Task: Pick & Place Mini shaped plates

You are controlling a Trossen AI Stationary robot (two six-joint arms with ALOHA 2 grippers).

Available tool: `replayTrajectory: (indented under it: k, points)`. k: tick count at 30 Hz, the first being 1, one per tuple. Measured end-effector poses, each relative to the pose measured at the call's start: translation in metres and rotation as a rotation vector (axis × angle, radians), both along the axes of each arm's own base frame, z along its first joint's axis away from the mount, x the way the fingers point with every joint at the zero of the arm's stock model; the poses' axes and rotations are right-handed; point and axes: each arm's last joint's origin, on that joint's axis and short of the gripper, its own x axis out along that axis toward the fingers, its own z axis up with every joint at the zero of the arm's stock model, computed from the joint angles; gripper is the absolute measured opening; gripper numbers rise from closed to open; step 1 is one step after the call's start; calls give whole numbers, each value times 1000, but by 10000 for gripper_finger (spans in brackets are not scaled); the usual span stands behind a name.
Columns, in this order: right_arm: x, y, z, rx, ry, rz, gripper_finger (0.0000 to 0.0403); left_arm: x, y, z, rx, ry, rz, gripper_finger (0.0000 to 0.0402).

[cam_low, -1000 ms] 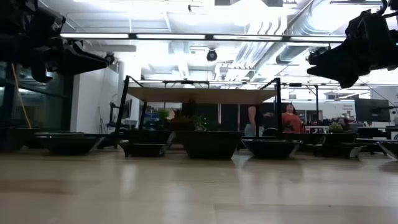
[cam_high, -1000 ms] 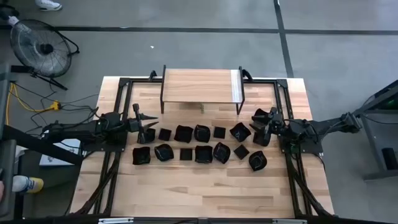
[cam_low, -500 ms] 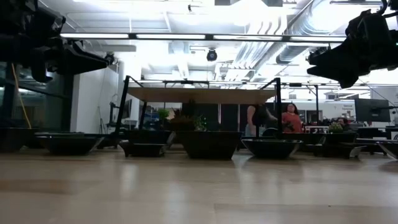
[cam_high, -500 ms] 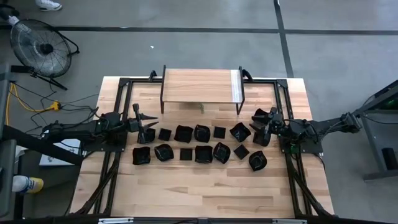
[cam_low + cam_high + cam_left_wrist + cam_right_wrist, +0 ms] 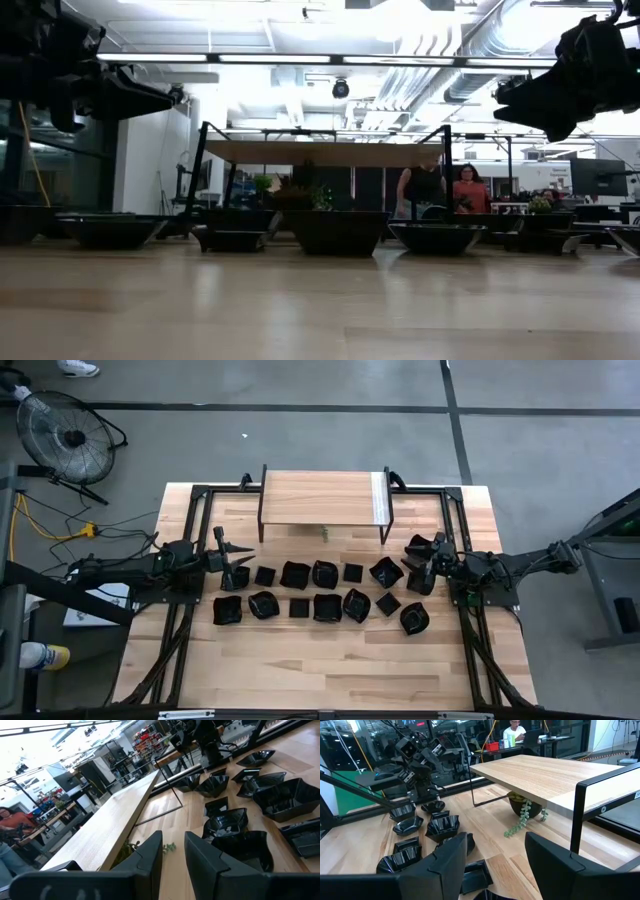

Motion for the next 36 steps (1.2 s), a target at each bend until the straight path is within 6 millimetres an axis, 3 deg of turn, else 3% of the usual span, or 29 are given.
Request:
replayTrajectory:
  k: [18,26,36]
  points:
    - [0,0,0,-3,1,0,197,0,0,0,0,0,2,78]
    - [0,-1,5,-126,-11,-17,197,0,0,0,0,0,5,78]
    - [0,0,15,137,-202,-18,197,0,0,0,0,-1,5,78]
